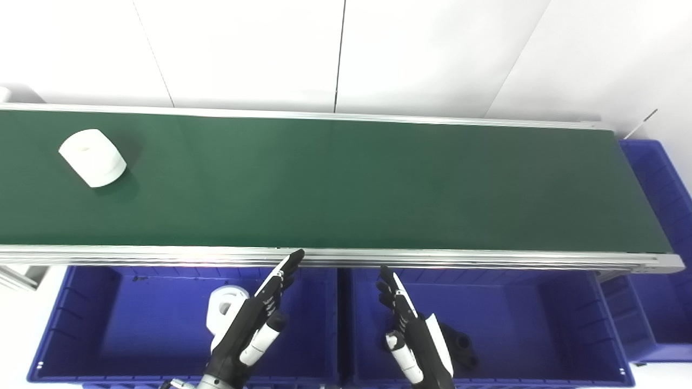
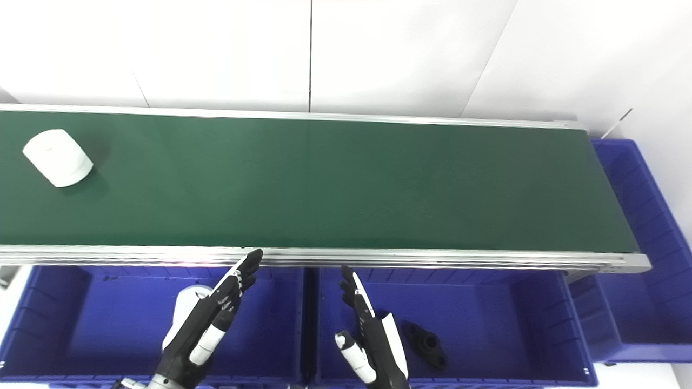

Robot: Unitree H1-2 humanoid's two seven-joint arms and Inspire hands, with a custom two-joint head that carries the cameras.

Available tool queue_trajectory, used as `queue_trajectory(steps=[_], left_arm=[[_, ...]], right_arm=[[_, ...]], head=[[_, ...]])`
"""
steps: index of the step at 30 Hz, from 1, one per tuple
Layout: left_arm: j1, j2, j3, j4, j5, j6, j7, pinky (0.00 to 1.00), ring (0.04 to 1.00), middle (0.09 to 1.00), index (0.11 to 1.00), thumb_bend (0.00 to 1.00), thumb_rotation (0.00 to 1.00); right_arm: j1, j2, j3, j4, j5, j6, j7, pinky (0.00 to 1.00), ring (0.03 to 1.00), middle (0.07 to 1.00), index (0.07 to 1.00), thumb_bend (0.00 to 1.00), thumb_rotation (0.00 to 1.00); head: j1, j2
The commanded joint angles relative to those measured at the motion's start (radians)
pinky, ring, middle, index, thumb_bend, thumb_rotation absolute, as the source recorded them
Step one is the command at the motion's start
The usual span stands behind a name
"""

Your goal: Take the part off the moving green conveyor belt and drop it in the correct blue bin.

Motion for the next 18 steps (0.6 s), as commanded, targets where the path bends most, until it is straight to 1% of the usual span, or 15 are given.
queue_trajectory(steps=[1,6,8,10,13,15,16,17,18], left_arm=[[-0.002,-0.006,-0.003,-0.018,0.001,-0.027,-0.001,1.00,1.000,0.983,0.944,0.79,0.93],[-0.003,-0.005,-0.006,-0.014,0.004,-0.034,-0.001,0.99,0.997,0.981,0.942,0.78,0.94],[-0.003,-0.006,-0.006,-0.010,0.005,-0.036,0.000,0.99,0.995,0.979,0.941,0.78,0.94],[-0.003,-0.008,-0.007,-0.006,0.007,-0.036,0.001,0.99,0.993,0.977,0.939,0.78,0.93],[-0.006,-0.014,-0.010,0.006,0.008,-0.040,0.003,0.98,0.986,0.968,0.933,0.79,0.92],[-0.009,-0.016,-0.013,0.017,0.014,-0.044,0.002,0.97,0.985,0.967,0.933,0.79,0.91],[-0.011,-0.019,-0.014,0.030,0.018,-0.049,0.004,0.97,0.984,0.966,0.933,0.79,0.91],[-0.012,-0.021,-0.014,0.039,0.020,-0.050,0.005,0.97,0.981,0.963,0.931,0.79,0.90],[-0.014,-0.026,-0.015,0.055,0.023,-0.055,0.008,0.97,0.980,0.960,0.929,0.80,0.89]], right_arm=[[0.000,0.008,-0.001,-0.013,-0.001,-0.055,0.008,0.92,0.950,0.975,0.976,0.79,1.00],[-0.001,0.008,-0.001,-0.014,0.001,-0.055,0.014,0.93,0.958,0.983,0.980,0.79,1.00],[-0.002,0.008,-0.002,-0.011,0.001,-0.055,0.016,0.93,0.958,0.982,0.979,0.79,1.00],[-0.003,0.008,-0.003,-0.008,0.003,-0.054,0.015,0.93,0.957,0.980,0.977,0.79,1.00],[-0.007,0.004,-0.004,-0.001,0.005,-0.054,0.013,0.92,0.952,0.979,0.977,0.80,1.00],[-0.010,-0.001,-0.006,0.007,0.007,-0.054,0.012,0.92,0.953,0.980,0.980,0.79,1.00],[-0.013,-0.004,-0.006,0.015,0.009,-0.054,0.010,0.93,0.956,0.981,0.981,0.79,1.00],[-0.015,-0.007,-0.006,0.022,0.008,-0.055,0.008,0.93,0.959,0.984,0.984,0.79,1.00],[-0.019,-0.011,-0.006,0.032,0.011,-0.055,0.008,0.93,0.962,0.987,0.987,0.78,1.00]], head=[[0.001,0.000],[0.001,0.000],[0.006,-0.006],[0.015,-0.013],[0.053,-0.030],[0.073,-0.046],[0.090,-0.077],[0.093,-0.082],[0.112,-0.115]])
